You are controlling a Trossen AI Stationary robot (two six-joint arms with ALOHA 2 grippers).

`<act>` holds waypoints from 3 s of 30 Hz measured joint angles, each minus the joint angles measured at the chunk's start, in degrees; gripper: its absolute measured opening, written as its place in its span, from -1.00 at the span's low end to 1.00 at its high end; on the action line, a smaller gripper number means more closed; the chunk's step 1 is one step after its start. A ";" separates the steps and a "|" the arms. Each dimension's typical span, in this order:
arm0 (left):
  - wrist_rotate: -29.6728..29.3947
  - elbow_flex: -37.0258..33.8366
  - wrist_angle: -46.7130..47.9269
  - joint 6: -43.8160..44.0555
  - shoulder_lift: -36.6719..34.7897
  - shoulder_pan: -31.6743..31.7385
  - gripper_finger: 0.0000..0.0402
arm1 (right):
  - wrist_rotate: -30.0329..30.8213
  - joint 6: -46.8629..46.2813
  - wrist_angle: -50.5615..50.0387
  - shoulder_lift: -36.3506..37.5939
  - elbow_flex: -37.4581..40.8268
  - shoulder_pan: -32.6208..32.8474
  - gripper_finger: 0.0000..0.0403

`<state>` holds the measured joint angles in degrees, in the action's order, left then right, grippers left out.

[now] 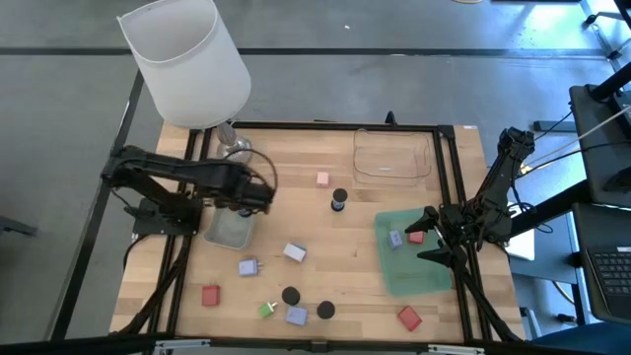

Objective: Pick & Place Office items
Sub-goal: Put the the bottom blue hourglass into the gray bin, then put the blue hourglass into the gray bin

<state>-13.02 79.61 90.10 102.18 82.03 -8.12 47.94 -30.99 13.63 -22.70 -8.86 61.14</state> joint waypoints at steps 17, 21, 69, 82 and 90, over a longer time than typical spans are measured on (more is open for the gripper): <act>1.64 -18.39 -3.64 19.65 -7.95 -7.28 -0.02 | 0.00 -0.02 0.00 0.02 0.00 0.02 0.99; 2.21 -22.49 -7.42 20.95 -7.92 -7.28 0.03 | 0.00 0.00 0.00 0.00 0.00 0.01 0.99; -3.35 -16.86 -5.23 26.06 -7.78 -7.10 0.76 | 0.00 -0.02 0.00 0.01 0.00 0.02 0.99; -3.85 -1.97 -3.46 15.61 7.35 -3.96 0.92 | 0.00 -0.01 0.00 0.02 0.00 0.01 0.99; -7.61 11.63 -3.07 4.89 17.81 -0.23 0.95 | 0.00 0.00 0.00 0.01 0.00 0.02 0.99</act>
<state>-20.62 91.24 87.02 107.07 99.84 -8.35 47.94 -30.99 13.63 -22.69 -8.86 61.16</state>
